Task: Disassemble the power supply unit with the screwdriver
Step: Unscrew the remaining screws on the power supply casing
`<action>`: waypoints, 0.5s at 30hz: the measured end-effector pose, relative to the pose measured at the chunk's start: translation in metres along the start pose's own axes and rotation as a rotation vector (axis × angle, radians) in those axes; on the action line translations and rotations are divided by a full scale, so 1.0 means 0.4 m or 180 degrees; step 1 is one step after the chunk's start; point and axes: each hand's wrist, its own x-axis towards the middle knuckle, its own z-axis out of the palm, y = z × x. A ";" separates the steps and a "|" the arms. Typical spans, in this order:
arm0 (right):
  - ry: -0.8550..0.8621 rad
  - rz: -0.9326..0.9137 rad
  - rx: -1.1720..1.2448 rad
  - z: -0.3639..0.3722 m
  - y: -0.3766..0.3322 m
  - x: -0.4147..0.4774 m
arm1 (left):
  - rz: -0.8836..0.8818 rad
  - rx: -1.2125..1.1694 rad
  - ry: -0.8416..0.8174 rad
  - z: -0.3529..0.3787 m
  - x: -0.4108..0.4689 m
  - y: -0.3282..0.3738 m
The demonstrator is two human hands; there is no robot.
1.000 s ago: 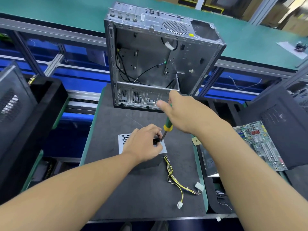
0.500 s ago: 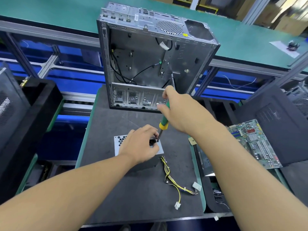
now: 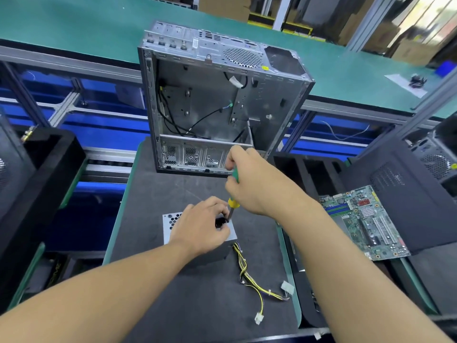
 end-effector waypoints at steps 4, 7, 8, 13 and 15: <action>-0.0193 0.0052 -0.0037 -0.007 -0.001 -0.004 | -0.0033 0.0000 -0.0004 -0.002 0.000 0.003; 0.0043 0.0153 -0.0207 -0.002 0.000 -0.005 | 0.0024 -0.0014 -0.0017 -0.004 -0.003 0.005; 0.0112 0.0141 -0.0197 0.000 0.002 -0.005 | 0.0040 -0.0008 -0.0034 -0.004 -0.003 0.004; 0.0014 -0.0012 0.0087 0.000 0.003 -0.006 | 0.0033 0.0025 -0.0016 0.000 -0.004 0.000; -0.0142 0.0094 0.0128 -0.009 0.000 -0.008 | 0.0031 0.0033 -0.0001 0.000 -0.004 0.000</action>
